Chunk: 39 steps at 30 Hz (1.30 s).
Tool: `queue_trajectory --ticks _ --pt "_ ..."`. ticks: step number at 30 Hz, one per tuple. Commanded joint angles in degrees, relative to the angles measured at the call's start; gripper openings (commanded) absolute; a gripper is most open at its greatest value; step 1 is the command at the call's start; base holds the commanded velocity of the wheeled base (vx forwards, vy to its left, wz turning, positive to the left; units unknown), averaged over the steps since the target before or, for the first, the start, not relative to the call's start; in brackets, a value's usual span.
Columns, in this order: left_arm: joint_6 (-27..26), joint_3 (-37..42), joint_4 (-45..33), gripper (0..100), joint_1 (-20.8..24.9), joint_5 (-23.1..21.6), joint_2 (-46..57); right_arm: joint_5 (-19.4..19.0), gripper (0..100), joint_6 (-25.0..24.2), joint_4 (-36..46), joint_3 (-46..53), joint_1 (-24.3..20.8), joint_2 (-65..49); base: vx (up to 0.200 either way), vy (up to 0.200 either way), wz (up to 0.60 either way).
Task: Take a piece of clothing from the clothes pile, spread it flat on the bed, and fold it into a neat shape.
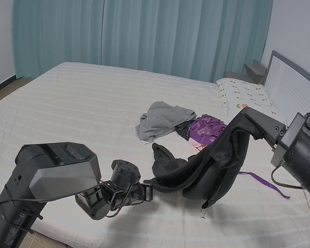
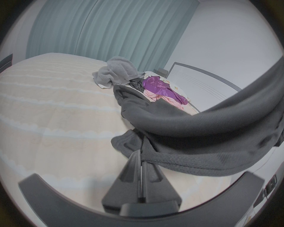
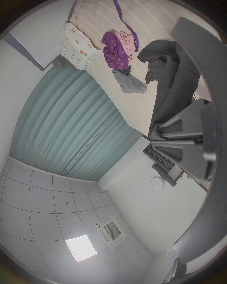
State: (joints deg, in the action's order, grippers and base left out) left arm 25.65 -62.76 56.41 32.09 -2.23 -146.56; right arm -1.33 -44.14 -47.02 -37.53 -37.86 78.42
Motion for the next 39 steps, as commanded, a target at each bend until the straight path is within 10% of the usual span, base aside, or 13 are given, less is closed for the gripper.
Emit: queue_trajectory --ticks 1,7,18,39 --pt "2.2 8.8 0.1 0 -1.5 0.3 11.5 -0.7 0 0.7 0.2 -0.1 5.3 2.4 0.0 0.0 0.0" --pt "3.4 15.6 -2.2 0 -4.0 3.1 24.9 -4.8 0 3.4 -2.3 -3.2 15.8 14.6 0.0 0.0 0.0" --pt "11.5 4.8 -19.6 0 -8.8 9.5 46.1 2.4 0 7.3 -9.5 -23.9 17.4 23.4 0.0 0.0 0.0" --pt "27.9 26.5 -17.6 0 -2.9 10.2 42.8 2.4 0 -1.1 -20.9 9.9 10.9 26.9 0.0 0.0 0.0"
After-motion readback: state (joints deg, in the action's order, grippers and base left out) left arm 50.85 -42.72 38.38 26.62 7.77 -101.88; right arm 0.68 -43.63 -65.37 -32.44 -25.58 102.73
